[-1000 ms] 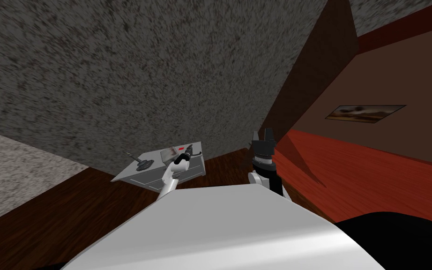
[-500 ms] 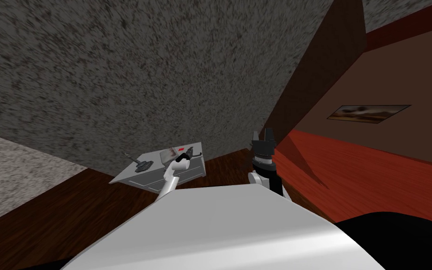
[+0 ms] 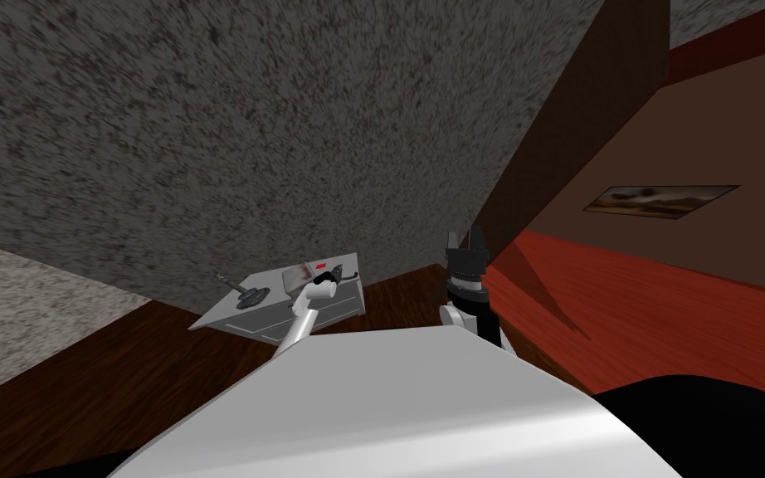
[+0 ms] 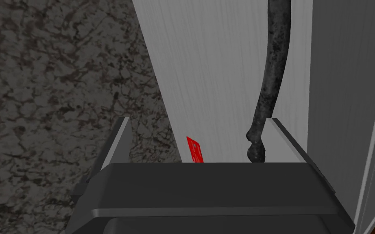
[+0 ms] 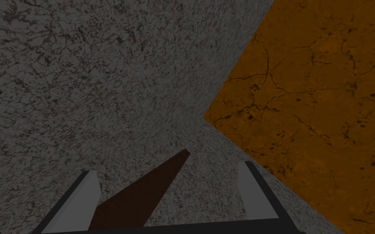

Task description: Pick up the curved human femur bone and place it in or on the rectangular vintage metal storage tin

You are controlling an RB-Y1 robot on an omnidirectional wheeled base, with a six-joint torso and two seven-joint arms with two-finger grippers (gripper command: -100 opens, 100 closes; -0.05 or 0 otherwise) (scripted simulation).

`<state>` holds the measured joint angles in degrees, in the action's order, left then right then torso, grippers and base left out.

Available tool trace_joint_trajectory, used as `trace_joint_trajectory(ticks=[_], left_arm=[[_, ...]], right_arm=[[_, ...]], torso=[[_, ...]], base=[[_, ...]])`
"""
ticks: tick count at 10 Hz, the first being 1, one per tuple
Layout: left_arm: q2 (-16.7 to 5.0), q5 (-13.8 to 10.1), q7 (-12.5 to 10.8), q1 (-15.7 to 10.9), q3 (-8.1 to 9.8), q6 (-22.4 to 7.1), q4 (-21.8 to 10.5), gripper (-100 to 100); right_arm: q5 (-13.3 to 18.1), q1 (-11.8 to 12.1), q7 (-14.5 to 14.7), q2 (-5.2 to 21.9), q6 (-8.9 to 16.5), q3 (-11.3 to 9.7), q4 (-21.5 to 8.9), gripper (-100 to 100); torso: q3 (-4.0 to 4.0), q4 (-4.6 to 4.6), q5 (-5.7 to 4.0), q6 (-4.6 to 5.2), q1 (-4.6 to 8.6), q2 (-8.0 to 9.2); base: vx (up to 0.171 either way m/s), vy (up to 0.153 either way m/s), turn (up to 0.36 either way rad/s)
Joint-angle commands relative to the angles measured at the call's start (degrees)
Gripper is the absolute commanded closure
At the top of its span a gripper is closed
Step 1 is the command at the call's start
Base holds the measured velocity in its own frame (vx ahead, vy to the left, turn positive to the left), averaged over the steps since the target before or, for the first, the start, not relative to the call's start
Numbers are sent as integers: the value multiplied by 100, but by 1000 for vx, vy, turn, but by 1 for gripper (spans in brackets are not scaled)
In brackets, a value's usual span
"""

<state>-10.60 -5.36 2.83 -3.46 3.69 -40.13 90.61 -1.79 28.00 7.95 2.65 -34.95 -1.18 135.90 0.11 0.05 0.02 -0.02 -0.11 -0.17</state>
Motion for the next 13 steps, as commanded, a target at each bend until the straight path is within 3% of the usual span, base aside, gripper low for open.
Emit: trace_joint_trajectory(ticks=[1, 7, 10, 11, 12, 13], left_arm=[[-8, -39, 34, -141, 4, -286, -218, -100], [-57, -234, 135, -358, -9, -1020, -798, -100], [-48, -306, 167, -347, -29, -1248, -1042, -100], [-75, -321, 172, -340, -15, -1215, -944, -100], [-77, -327, 176, -339, -14, -1237, -954, 0], [-54, -301, 170, -351, -24, -1066, -1130, -100]], right_arm=[[0, 0, 0, 0, 0, 0, 0, 0], [0, 0, 0, 0, 0, 0, 0, 0], [0, 0, 0, 0, 0, 0, 0, 0], [0, 0, 0, 0, 0, 0, 0, 0], [0, 0, 0, 0, 0, 0, 0, 0], [0, -1, 0, 0, 0, 0, 0, 0]], torso=[[0, 0, 0, 0, 0, 0], [4, 2, 0, 0, -1, -8], [1, 0, 0, 0, 1, -1], [0, 0, 0, 0, 0, 1], [-5, -2, -1, 0, 5, 9], [-9, -3, -2, 0, 9, 16]], base=[[62, 33, 16], [59, 26, 9], [51, 24, 7], [19, 12, 1], [0, 0, 0], [30, 5, -16]])
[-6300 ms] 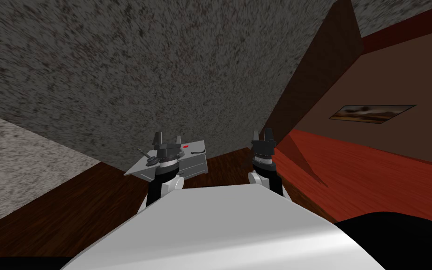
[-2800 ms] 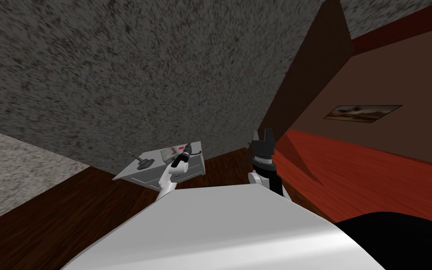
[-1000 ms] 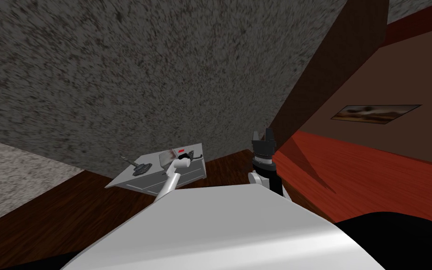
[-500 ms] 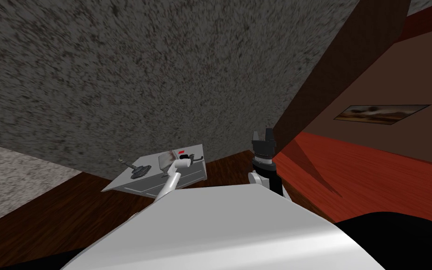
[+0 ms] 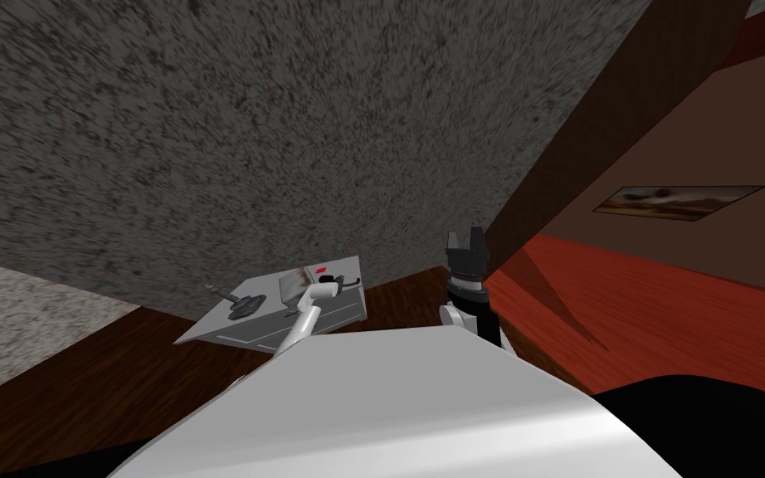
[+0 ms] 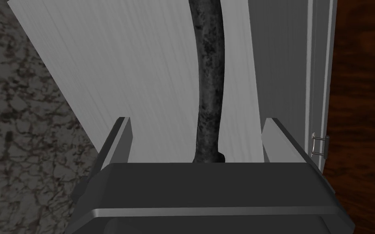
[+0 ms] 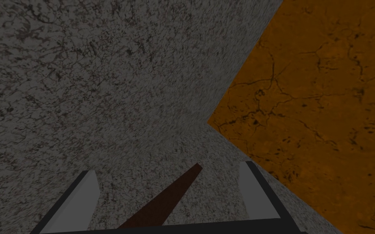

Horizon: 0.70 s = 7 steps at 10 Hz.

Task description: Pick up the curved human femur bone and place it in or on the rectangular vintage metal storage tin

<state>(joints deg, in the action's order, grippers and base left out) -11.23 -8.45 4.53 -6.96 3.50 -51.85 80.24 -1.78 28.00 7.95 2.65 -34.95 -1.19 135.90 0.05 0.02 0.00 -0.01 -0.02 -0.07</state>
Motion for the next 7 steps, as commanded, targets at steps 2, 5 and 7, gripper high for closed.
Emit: trace_joint_trajectory(ticks=[2, 5, 7], left_arm=[[33, 34, -6, -13, -14, 276, -270, -100], [42, 45, -12, -10, -17, 300, -288, 100], [41, 45, -12, -7, -17, 293, -290, 100]], right_arm=[[0, 0, 0, 0, 0, 0, 0, 0], [0, 0, 0, 0, 0, 0, 0, 0], [0, 0, 0, 0, 0, 0, 0, 0]], torso=[[4, 2, 1, 0, -4, -7], [0, 0, 0, -1, 0, 1], [-4, -3, -1, 3, 3, 6]], base=[[46, 16, -16], [19, 4, -5], [0, 0, 0]])
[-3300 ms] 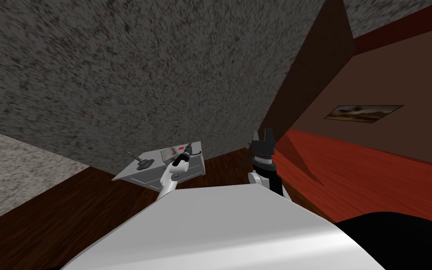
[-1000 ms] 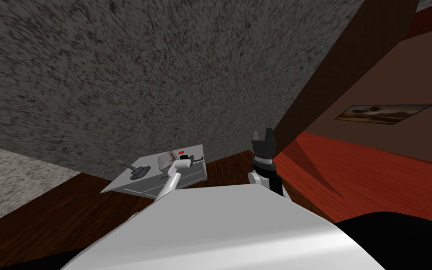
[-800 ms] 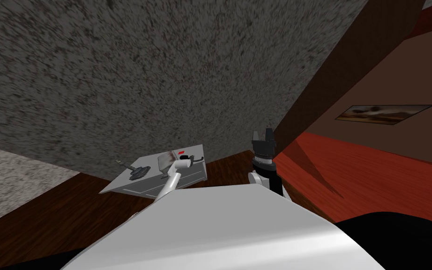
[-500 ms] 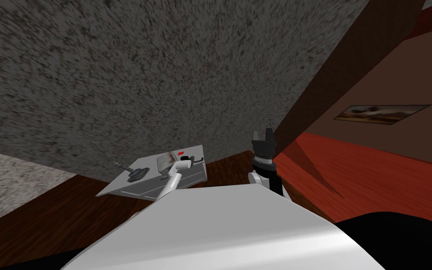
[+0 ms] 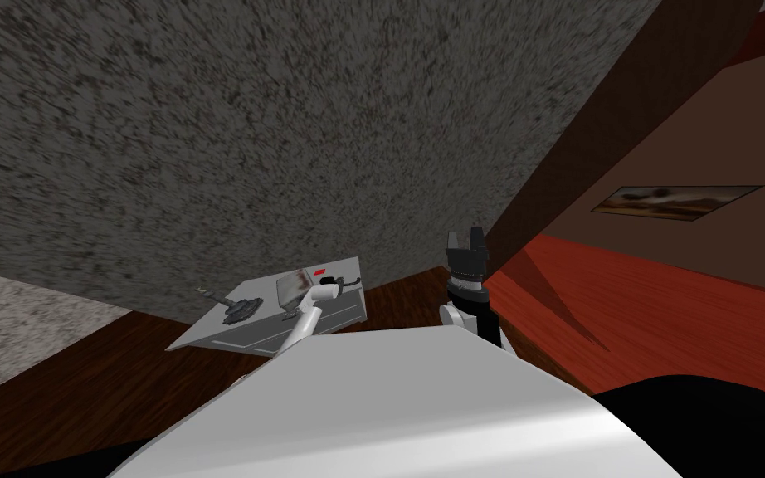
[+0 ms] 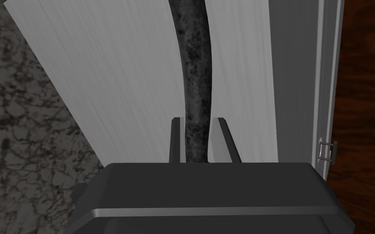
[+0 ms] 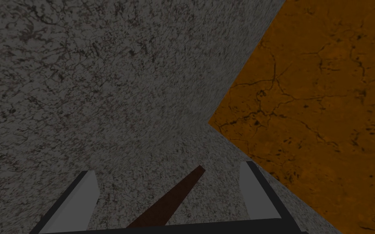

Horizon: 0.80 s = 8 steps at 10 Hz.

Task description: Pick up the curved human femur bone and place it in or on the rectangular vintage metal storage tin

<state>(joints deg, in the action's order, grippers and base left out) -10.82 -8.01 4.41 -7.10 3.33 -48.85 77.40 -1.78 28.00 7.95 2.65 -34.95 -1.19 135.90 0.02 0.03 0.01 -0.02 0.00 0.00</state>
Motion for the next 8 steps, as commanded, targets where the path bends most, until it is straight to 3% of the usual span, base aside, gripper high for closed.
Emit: trace_joint_trajectory(ticks=[1, 2, 3, 4, 6, 7, 8], left_arm=[[0, 0, 0, 0, 0, 0, 0, 100], [0, 0, 0, 1, 0, -1, -1, 100], [1, 0, 0, 1, 0, -1, -1, 0], [-31, -37, 12, 13, 12, -193, 191, 100], [-55, -62, 18, 25, 21, -363, 369, 100], [-41, -42, 8, 13, 17, -293, 307, 100], [-43, -44, 8, 14, 18, -324, 323, 0]], right_arm=[[0, 0, 0, 0, 0, 0, 0, 0], [0, 0, 0, 0, 0, 0, 0, 0], [0, 0, 0, 0, 0, 0, 0, 0], [0, 0, 0, 0, 0, 0, 0, 0], [0, -1, 0, 0, 0, 0, 0, 0], [0, -1, 0, 0, 0, 0, 0, 0], [0, 0, 0, 0, 0, 0, 0, 0]], torso=[[0, 0, 0, 0, 0, 0], [-1, -1, 0, 0, 0, 1], [-2, -2, -1, 0, 0, 2], [-2, -2, -1, 0, 0, 2], [-13, -5, -2, 0, 5, 22], [-12, -5, -2, 0, 7, 21], [-8, -3, -1, 0, 4, 12]], base=[[0, 0, 0], [0, 0, 0], [0, 0, 0], [-45, -14, 26], [-53, -17, 16], [-18, -11, 4], [0, 0, 0]])
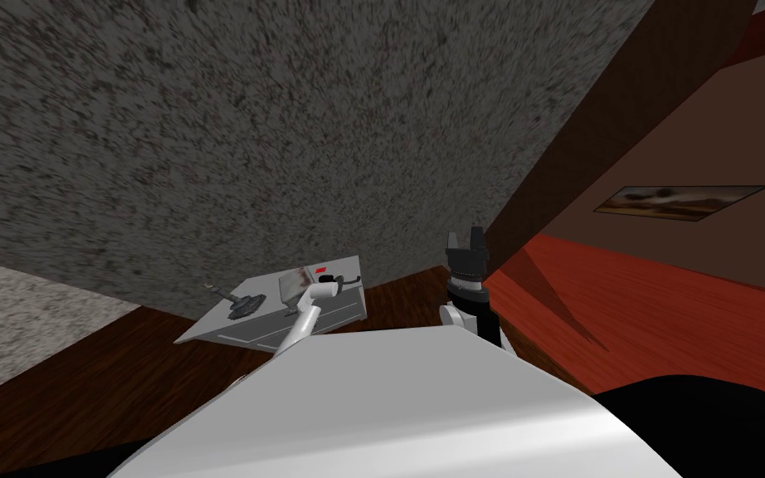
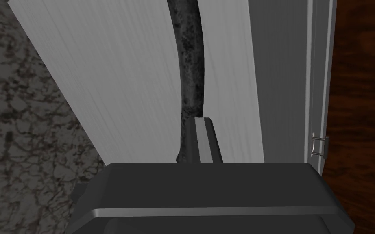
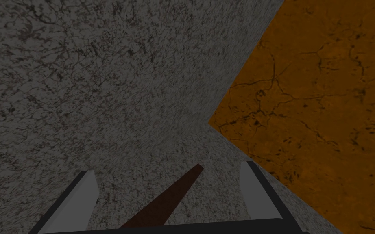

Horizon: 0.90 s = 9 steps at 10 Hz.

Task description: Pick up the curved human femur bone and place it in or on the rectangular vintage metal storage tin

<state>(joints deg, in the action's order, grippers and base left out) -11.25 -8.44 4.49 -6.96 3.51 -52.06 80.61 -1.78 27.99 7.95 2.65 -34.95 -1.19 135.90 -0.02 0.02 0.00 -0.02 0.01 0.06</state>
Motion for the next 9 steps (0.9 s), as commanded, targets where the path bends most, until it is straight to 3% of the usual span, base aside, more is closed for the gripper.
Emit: trace_joint_trajectory(ticks=[1, 5, 9], left_arm=[[12, -70, -19, -184, 4, -90, 104, -100], [207, -335, -97, -571, -34, -506, 222, -100], [368, -552, -177, -864, -96, -830, 302, -100]], right_arm=[[0, 0, 0, 0, 0, 0, 0, 0], [0, 0, 0, -1, 0, -1, 0, 0], [0, 1, 0, -1, 0, -1, 0, 0]], torso=[[0, 0, 0, 0, 0, 0], [9, 3, -12, 3, 58, -17], [18, 7, -7, 1, 29, -31]], base=[[-3, -53, -45], [22, -128, -60], [62, -81, -47]])
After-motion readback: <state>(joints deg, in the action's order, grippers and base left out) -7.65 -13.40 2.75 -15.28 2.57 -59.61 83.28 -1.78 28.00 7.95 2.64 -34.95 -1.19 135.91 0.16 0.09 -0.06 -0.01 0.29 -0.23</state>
